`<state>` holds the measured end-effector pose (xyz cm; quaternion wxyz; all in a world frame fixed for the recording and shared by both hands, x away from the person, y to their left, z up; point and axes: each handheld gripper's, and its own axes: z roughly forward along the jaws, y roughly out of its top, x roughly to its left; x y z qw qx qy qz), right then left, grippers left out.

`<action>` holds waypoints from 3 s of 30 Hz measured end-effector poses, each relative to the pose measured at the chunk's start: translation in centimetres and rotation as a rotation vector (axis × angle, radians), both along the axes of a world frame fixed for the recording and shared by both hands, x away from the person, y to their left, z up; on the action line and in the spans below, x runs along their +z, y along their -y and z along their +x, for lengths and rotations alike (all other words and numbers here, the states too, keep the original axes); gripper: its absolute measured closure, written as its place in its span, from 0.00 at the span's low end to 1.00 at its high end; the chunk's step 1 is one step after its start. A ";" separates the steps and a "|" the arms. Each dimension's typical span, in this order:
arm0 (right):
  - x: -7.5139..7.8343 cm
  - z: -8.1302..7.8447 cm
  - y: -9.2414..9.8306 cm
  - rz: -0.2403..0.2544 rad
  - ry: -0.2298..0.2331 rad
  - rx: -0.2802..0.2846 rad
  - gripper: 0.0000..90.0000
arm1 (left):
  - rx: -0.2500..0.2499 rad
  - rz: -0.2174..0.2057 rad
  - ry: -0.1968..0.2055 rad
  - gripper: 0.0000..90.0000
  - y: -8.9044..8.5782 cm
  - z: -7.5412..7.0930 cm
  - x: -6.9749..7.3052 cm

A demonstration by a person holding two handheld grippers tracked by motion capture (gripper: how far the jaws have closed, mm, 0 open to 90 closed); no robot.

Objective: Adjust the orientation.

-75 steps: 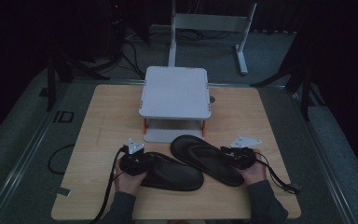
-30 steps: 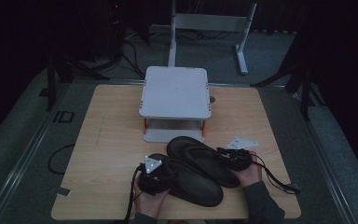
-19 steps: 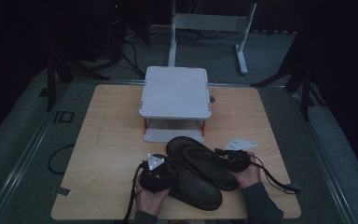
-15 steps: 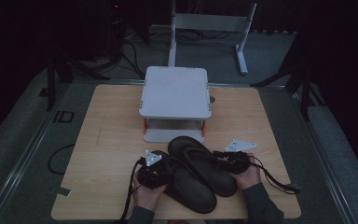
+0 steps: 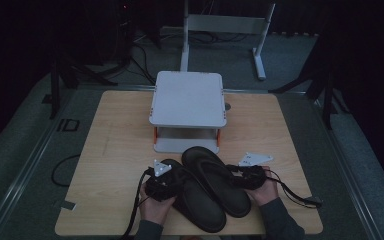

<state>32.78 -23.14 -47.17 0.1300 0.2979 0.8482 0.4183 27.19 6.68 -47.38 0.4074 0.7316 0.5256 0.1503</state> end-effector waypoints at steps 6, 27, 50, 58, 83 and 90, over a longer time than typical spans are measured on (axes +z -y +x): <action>0.4 -0.1 -0.6 -0.013 0.040 -0.027 0.82 | -0.050 -0.017 -0.022 0.47 0.4 0.0 -0.3; 0.8 0.7 -1.2 0.091 0.105 -0.238 0.83 | -0.119 0.058 0.032 0.64 0.0 6.5 2.2; 1.7 0.4 -0.4 0.144 0.116 -0.252 0.68 | -0.055 0.063 0.021 0.45 -1.3 5.8 1.7; 0.6 -0.9 1.8 -0.012 0.083 -0.266 0.73 | -0.069 0.125 0.006 0.43 -0.5 2.3 0.8; -0.8 -1.9 -2.1 -0.023 -0.024 -0.002 0.78 | -0.135 0.266 0.012 0.78 -4.1 3.2 0.4; -1.0 -1.8 -2.2 -0.035 -0.020 -0.019 0.71 | -0.118 0.255 0.022 0.66 -4.4 2.9 0.4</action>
